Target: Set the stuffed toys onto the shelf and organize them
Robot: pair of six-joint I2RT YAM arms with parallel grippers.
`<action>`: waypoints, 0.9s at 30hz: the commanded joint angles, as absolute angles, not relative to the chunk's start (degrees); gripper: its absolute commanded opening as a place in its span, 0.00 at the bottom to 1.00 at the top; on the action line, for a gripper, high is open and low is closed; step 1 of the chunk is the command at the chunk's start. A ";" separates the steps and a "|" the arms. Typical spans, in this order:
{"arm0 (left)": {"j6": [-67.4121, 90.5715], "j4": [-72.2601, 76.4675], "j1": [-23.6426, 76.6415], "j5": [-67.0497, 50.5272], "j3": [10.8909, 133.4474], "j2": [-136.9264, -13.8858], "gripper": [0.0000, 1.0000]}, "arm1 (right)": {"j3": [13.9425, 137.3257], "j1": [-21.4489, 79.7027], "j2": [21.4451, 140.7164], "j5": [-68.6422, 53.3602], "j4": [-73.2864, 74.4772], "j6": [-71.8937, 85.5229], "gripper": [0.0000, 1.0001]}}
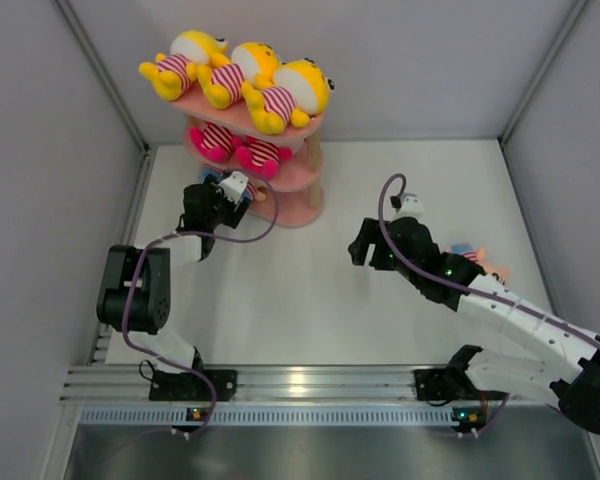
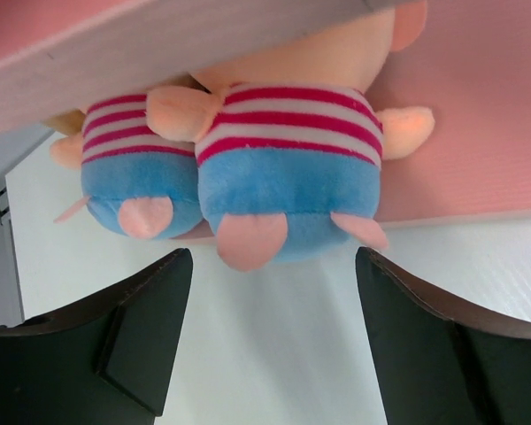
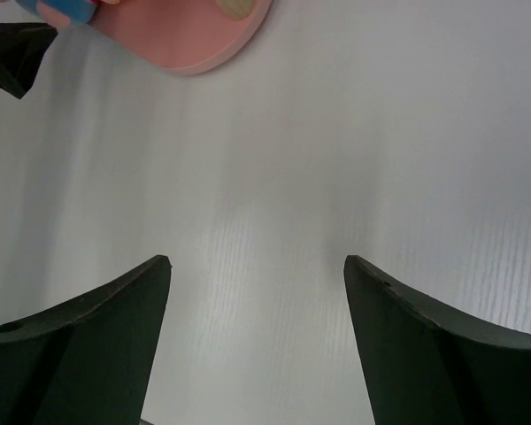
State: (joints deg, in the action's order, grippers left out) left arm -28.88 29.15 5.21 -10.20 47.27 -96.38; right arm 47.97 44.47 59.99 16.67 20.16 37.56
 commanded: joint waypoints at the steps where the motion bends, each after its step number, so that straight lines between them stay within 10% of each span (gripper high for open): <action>1: -29.70 29.54 4.83 -12.30 45.53 -92.73 0.80 | 49.21 44.56 58.01 23.17 25.54 38.66 0.80; 18: -28.74 1.33 4.83 -17.92 40.26 -76.47 0.80 | 39.65 19.60 32.10 52.02 48.60 54.75 0.99; 27: -28.65 -11.49 4.83 -23.63 37.79 -69.61 0.80 | 33.58 2.42 42.16 44.49 34.91 43.44 0.99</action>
